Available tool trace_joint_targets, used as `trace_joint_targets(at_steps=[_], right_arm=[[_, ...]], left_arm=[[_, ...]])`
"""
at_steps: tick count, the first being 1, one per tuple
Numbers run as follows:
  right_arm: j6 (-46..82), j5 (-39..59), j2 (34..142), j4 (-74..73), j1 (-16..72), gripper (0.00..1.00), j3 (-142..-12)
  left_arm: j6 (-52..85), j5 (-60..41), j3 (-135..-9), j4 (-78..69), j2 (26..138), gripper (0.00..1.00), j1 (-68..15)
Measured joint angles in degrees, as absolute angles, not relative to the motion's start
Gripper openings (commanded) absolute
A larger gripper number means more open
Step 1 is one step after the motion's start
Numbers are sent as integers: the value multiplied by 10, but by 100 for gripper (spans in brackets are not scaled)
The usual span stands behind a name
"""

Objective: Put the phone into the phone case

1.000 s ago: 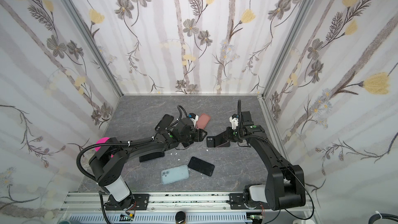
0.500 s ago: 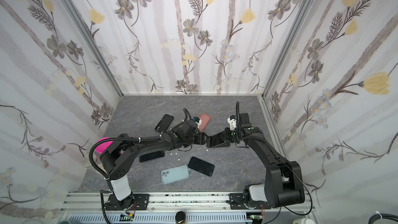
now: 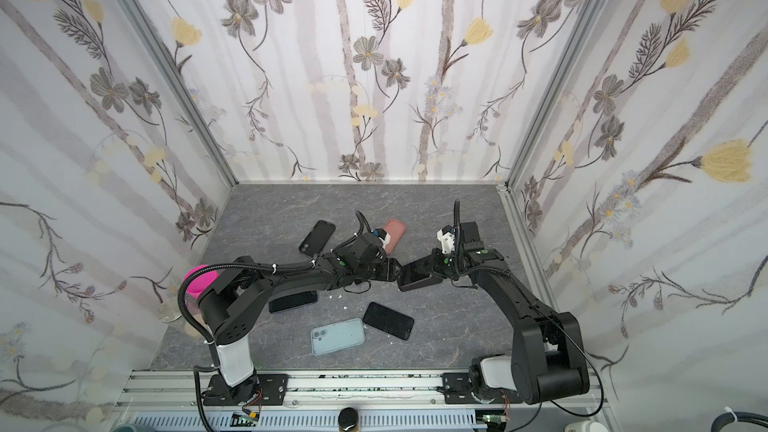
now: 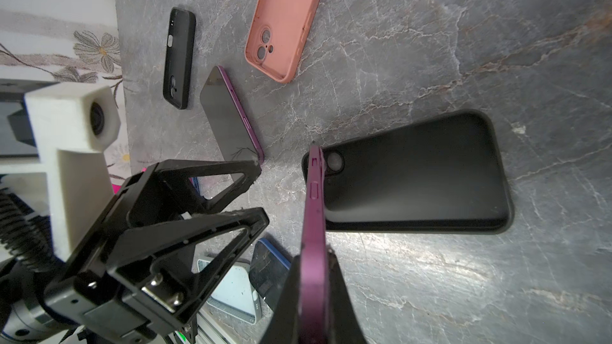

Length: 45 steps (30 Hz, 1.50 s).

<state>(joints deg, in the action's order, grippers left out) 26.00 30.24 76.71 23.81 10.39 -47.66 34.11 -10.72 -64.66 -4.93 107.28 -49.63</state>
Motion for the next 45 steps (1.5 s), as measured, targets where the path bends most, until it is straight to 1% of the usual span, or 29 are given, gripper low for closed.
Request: trace_joint_targets(at_steps=[13,19,34,45], right_arm=[[265,283,768,234,111,0,-468],[280,296,764,210,119,0,-450],[340,309,758,141,118,0,-406],[349,326,766,127,107,0,-401]], left_arm=[[368,-142,-632,-80,1110,56,-497],[377,-157,-643,-96,1132,56,-497],[380,-143,-682,-115,1162,56,-485],[393,-159,-684,-147,1171,56,-477]])
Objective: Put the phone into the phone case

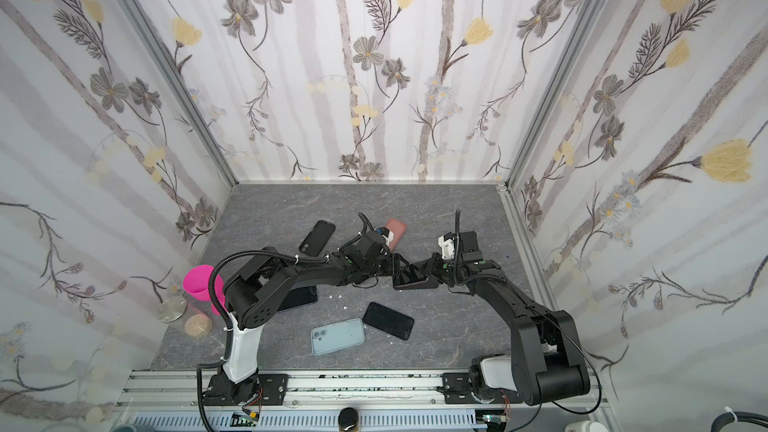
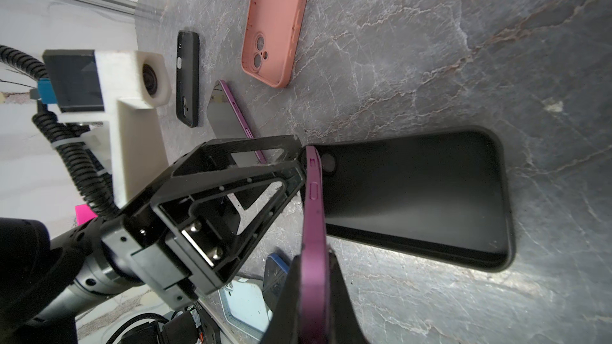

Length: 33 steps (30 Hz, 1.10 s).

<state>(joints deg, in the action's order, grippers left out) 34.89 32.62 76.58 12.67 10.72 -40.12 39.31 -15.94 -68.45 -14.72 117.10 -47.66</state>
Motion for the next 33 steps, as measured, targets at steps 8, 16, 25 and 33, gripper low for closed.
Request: trace_joint_targets(at_steps=[8,16,25,33], right_arm=[[340,327,750,136,96,0,-398],[324,321,743,170,94,0,-415],[284,333,771,183,88,0,-426],[277,349,783,177,81,0,-427]], left_arm=[[396,-167,-657,-144,1141,56,-477],[408,-167,-615,-145,1125,56,-482],[420,-173,-616,-152,1139,56,-486],[422,-174,-650,-145,1157,56,-483]])
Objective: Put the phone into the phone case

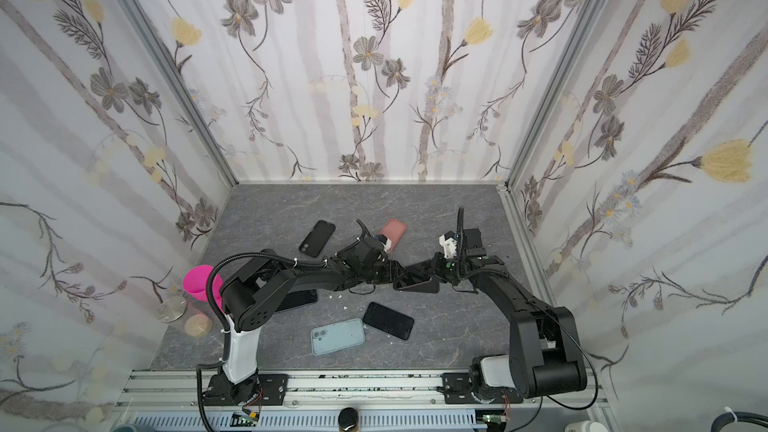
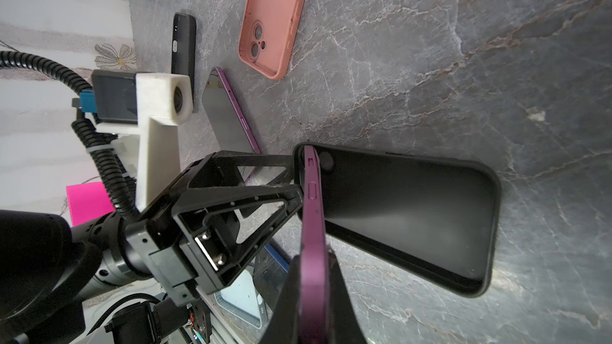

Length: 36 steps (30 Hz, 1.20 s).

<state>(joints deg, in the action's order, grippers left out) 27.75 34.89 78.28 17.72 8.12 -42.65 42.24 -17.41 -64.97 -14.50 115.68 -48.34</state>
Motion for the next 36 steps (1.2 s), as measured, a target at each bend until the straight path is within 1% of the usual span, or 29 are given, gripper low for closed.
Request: trace_joint_targets(at_steps=[9,15,20,28,36], right_arm=[[290,401,787,115,49,0,-377],[300,441,796,62,23,0,-341],[306,475,820,20,10,0,-320],[310,497,853,-28,0,0,-301],[310,512,872,-49,-2,8,-296]], left_arm=[[422,-172,-652,-143,1160,56,-483],[424,-170,-631,-176,1159,56,-484],[428,-165,-623,-192,1158,55,-487],[435,-145,-615,-196,1151,56,-493],[435,-135,-606,-191,1140,56,-495]])
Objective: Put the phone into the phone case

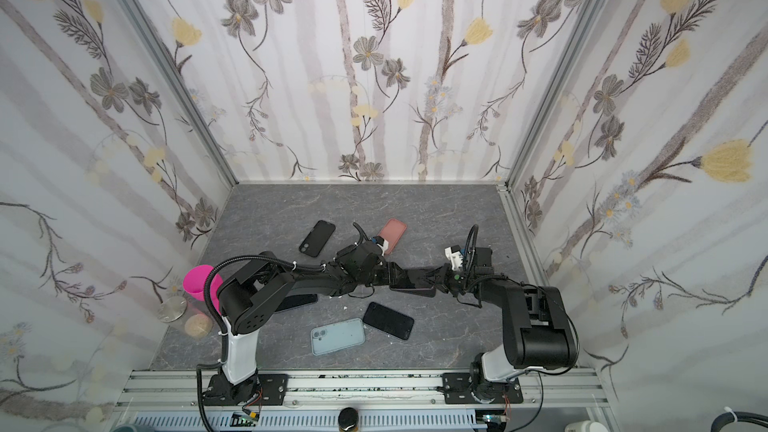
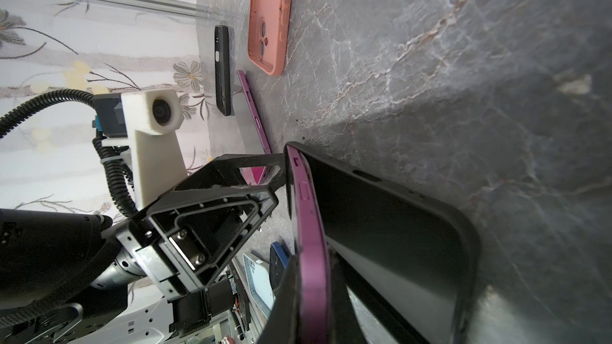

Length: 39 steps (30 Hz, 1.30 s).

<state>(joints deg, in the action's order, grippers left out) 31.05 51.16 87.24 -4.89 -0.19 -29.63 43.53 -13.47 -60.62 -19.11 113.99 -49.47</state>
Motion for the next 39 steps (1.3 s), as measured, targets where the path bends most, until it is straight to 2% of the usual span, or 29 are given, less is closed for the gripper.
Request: trace_joint_targets(at_steps=[3,8,15,27,30,39], right_arm=[[310,510,872,-48,-2,16,-296],[304,455,867,1,0,29,-298],[289,379,843,54,1,39,-309],[264,314,799,135,2,50,-330],[259,300,789,149,2,51,-331],[261,264,743,173,1,52,-316]], left_arm=[[435,-134,-604,-190,1138,56,-495],[435,-142,-602,-181,1132,56,-500],[435,-163,-602,-173,1125,55,-504],[420,-163,-602,-150,1117,55,-504],[417,-163,-602,-143,1117,49,-504],[400,-163,-609,-116,1118,47,-504]])
